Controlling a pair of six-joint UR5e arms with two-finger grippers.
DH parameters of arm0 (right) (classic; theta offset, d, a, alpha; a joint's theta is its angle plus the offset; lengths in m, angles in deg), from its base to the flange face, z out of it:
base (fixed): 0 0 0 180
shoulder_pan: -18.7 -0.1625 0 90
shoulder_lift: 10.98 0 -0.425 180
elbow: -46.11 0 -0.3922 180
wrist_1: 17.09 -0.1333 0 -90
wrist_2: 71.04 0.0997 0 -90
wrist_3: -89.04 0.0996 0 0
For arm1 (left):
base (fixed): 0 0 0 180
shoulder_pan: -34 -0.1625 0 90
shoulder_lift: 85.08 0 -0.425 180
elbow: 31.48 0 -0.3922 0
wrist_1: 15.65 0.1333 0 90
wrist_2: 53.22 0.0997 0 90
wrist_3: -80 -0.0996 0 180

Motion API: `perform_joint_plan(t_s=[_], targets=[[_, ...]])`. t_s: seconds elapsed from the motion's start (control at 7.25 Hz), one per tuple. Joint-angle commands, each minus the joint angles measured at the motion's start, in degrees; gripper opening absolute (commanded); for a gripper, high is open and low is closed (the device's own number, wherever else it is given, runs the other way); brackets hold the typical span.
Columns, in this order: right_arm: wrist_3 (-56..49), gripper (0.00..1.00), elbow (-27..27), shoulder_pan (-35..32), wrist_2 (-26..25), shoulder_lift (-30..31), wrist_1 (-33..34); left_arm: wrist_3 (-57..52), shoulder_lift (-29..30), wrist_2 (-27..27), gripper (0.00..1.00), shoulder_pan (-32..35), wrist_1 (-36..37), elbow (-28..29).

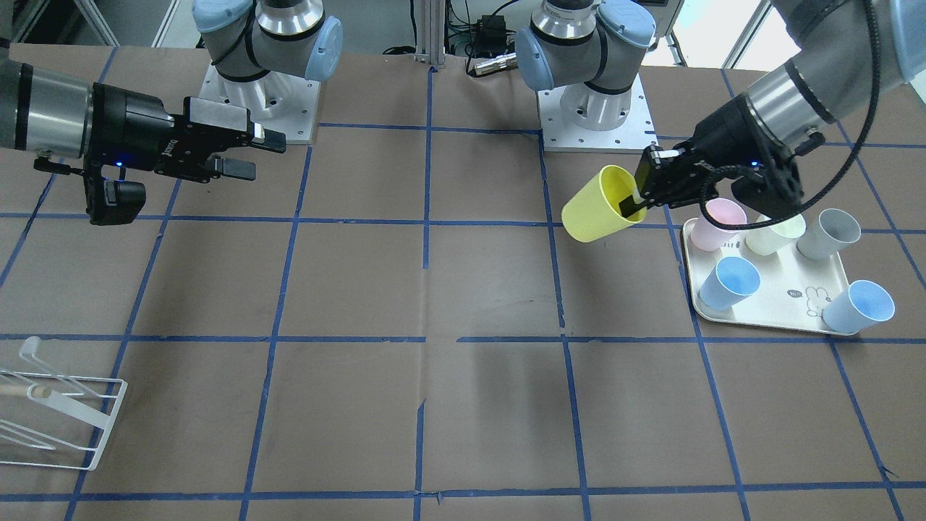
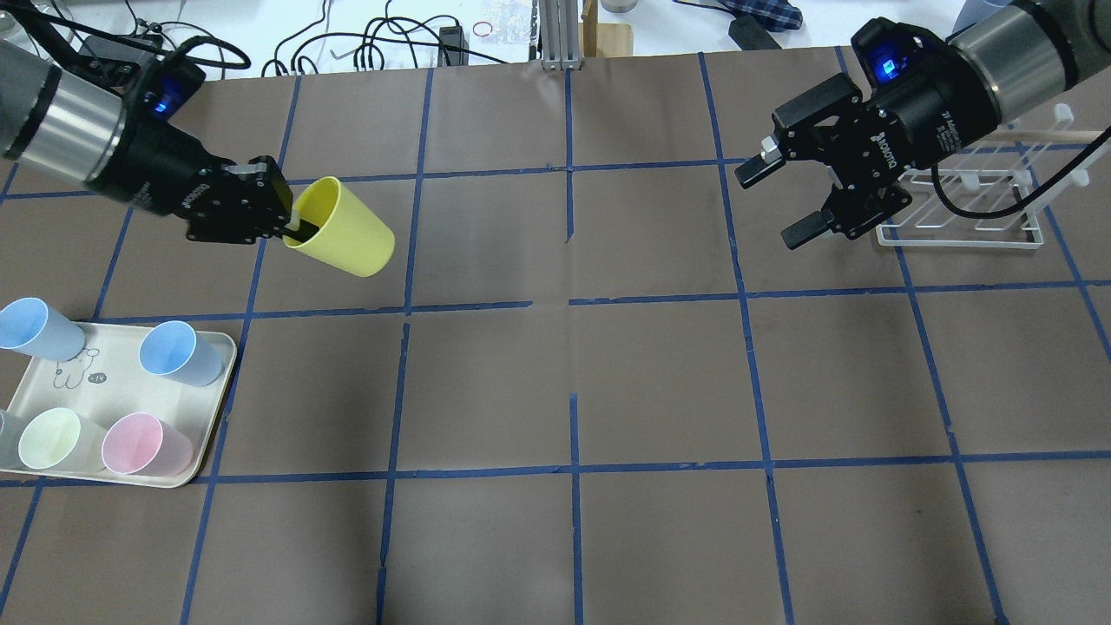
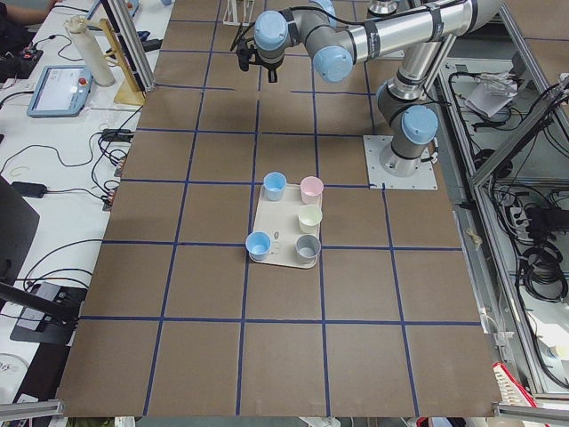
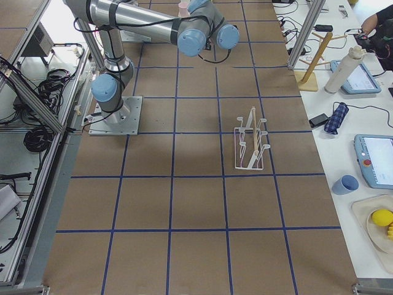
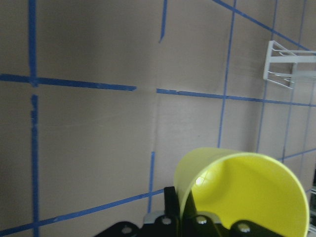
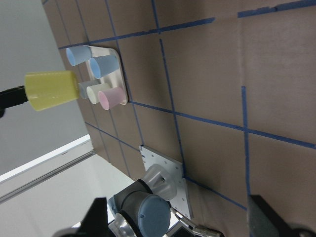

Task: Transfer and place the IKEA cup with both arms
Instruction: 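Carry the cup over the tray slot with the left gripper while the right withdraws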

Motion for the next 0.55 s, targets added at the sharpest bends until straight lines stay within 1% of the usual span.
perform_joint_plan(t_s=[0.0,0.14,0.28,0.41], targets=[[14.83,1.00,0.00,-6.19,-14.03,-0.10,13.03,-8.81,1.65,10.19,0.00,-4.89,0.40,4.21],[19.51,1.00,-0.09,-9.18,-19.49,-0.10,17.87,-21.48,3.22,11.01,0.00,-8.83,2.50,4.04],[24.25,1.00,-0.26,-11.82,-24.33,0.07,22.36,-27.96,5.33,11.10,0.00,-15.23,3.04,4.30],[27.96,1.00,-0.79,-14.81,-30.12,0.34,24.58,-37.42,8.13,11.19,0.00,-19.90,6.18,4.22]])
